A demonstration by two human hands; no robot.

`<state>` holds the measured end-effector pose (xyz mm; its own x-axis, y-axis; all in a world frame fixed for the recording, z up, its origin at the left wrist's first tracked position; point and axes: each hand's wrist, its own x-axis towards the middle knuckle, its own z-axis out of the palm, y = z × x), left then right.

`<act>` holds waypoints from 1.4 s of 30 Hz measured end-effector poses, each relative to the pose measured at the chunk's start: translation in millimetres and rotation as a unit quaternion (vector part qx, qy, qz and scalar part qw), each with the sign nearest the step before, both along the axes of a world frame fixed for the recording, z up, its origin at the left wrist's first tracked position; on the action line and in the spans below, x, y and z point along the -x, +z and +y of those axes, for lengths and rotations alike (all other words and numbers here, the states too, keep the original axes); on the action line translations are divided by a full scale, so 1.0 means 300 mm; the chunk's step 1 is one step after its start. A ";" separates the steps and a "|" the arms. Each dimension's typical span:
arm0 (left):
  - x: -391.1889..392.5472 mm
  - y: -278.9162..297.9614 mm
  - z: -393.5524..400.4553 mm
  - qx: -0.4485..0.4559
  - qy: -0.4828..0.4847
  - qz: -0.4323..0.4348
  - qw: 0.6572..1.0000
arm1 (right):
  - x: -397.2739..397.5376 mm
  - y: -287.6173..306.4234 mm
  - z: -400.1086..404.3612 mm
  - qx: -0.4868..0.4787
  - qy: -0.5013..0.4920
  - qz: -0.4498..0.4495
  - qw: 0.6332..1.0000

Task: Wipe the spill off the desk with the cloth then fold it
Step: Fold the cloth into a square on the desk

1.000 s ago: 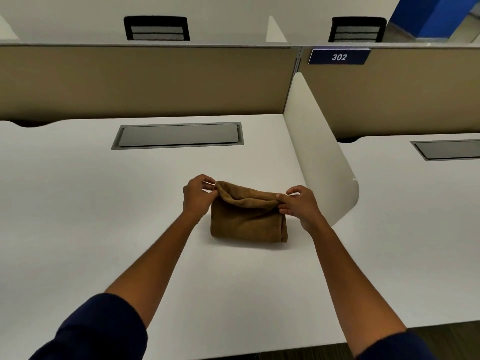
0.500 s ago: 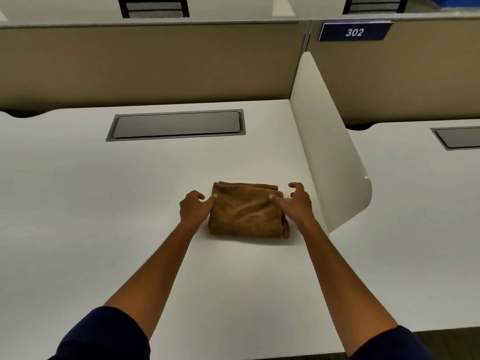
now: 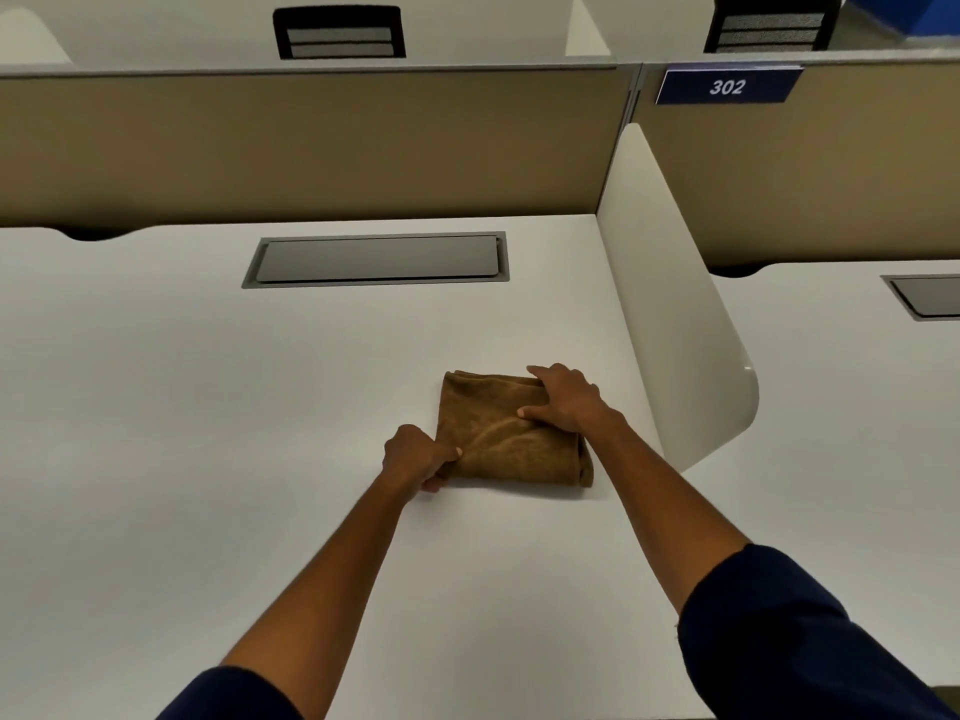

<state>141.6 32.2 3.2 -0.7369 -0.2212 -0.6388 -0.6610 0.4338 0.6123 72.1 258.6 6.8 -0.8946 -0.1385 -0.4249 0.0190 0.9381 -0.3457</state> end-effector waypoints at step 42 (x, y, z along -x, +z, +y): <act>0.302 0.116 0.230 -0.122 0.022 0.177 0.976 | 0.138 0.143 0.131 0.362 -0.333 -0.042 0.870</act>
